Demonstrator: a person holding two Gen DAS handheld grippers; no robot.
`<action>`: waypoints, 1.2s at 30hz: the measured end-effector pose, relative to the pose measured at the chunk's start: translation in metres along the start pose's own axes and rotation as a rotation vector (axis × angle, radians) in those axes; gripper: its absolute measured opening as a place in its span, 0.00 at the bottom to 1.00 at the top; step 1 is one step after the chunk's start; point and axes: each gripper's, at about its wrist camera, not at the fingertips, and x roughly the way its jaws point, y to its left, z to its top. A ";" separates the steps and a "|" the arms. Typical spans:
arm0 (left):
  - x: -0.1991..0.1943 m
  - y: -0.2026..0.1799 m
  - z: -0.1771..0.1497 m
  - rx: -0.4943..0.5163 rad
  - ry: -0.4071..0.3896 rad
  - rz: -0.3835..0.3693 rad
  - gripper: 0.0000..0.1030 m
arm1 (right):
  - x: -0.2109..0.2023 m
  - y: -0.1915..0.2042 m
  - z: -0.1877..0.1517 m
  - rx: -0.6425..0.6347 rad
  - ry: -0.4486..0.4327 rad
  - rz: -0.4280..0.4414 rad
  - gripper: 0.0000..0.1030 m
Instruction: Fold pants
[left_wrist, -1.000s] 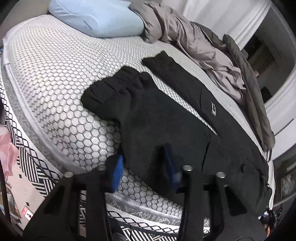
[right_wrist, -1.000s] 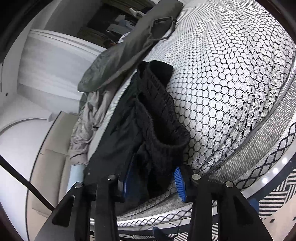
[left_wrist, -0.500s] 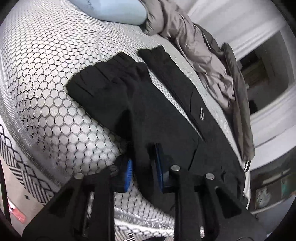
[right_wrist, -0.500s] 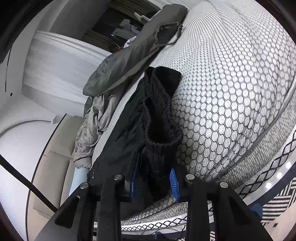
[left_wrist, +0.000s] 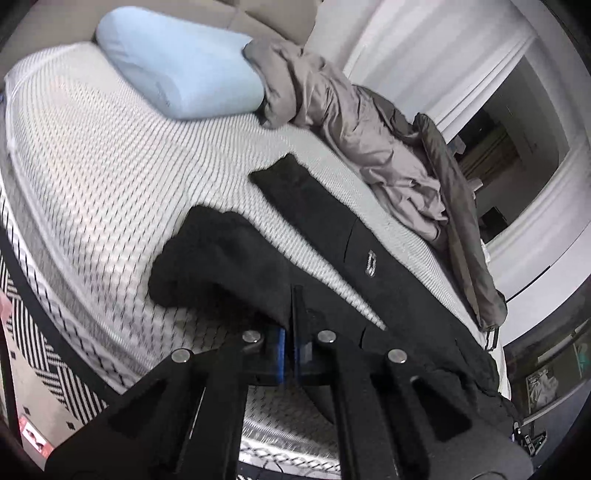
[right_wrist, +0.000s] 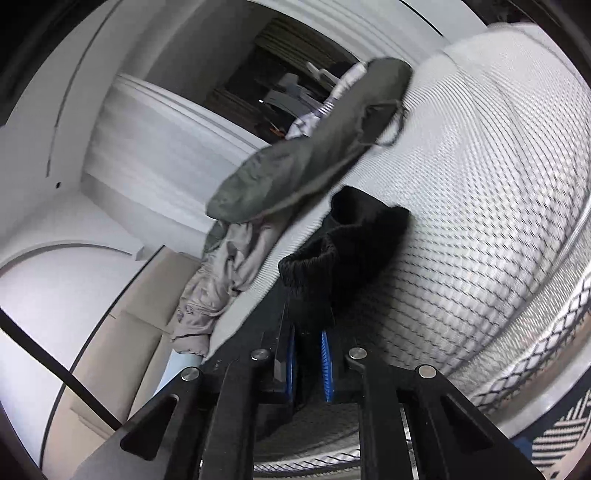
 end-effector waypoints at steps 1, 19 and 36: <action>0.001 -0.005 0.007 0.013 -0.003 0.002 0.00 | 0.000 0.007 0.002 -0.007 -0.009 0.001 0.10; 0.231 -0.134 0.183 0.198 0.060 0.175 0.27 | 0.202 0.063 0.165 -0.101 0.025 -0.191 0.18; 0.153 -0.120 0.063 0.140 0.124 0.040 0.76 | 0.151 0.067 0.080 -0.216 0.093 -0.241 0.82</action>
